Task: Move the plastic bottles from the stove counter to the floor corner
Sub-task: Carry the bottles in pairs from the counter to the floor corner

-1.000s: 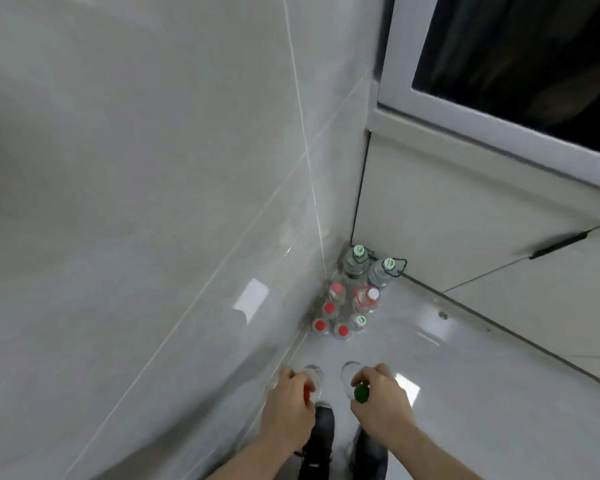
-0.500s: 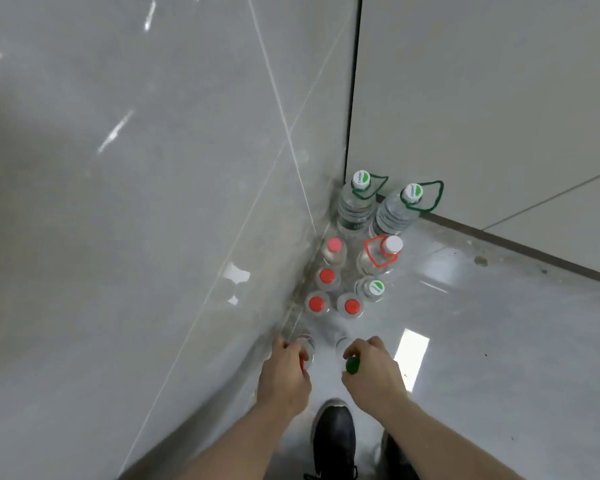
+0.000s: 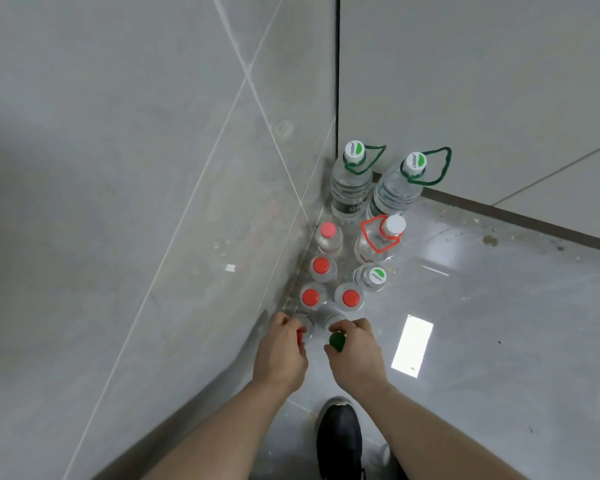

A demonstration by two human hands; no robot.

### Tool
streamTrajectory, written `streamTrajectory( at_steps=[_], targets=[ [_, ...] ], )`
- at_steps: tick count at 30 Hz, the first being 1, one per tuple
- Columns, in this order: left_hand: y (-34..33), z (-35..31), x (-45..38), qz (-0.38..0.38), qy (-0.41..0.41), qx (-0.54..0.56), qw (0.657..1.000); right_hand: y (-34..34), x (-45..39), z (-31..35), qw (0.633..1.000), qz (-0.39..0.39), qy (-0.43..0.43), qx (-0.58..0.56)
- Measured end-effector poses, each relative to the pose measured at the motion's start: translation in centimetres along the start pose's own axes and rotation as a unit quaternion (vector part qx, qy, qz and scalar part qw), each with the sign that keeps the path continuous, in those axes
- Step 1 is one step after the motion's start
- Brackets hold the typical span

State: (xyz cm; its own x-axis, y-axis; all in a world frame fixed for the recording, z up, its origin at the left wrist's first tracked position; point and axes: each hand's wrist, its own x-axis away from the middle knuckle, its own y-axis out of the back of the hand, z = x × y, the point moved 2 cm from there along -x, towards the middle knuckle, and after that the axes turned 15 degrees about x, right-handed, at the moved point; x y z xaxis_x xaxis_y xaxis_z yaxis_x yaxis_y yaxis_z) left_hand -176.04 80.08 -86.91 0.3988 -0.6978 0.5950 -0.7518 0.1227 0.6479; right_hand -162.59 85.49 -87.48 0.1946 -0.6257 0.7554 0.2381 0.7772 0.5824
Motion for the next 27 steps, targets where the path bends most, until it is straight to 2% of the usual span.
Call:
streamTrajectory(
  at_steps=[7,12,22,27],
  targets=[
    [2.0,-1.2,2.7,0.032,0.020,0.005,0.999,2.8,3.9,-0.3,1.000,0.015,-0.004,0.014],
    [6.3,-4.8,7.6,0.034,0.011,0.019,0.999,8.6,10.8,-0.4,1.000,0.016,0.001,0.013],
    [21.5,-21.5,25.1,0.050,-0.082,0.036,0.995,26.6,34.3,2.0,0.995,-0.047,-0.016,-0.082],
    [27.4,-31.9,35.4,0.077,-0.206,0.017,0.975,34.7,47.3,0.9,0.980,-0.134,-0.008,-0.149]
  ],
)
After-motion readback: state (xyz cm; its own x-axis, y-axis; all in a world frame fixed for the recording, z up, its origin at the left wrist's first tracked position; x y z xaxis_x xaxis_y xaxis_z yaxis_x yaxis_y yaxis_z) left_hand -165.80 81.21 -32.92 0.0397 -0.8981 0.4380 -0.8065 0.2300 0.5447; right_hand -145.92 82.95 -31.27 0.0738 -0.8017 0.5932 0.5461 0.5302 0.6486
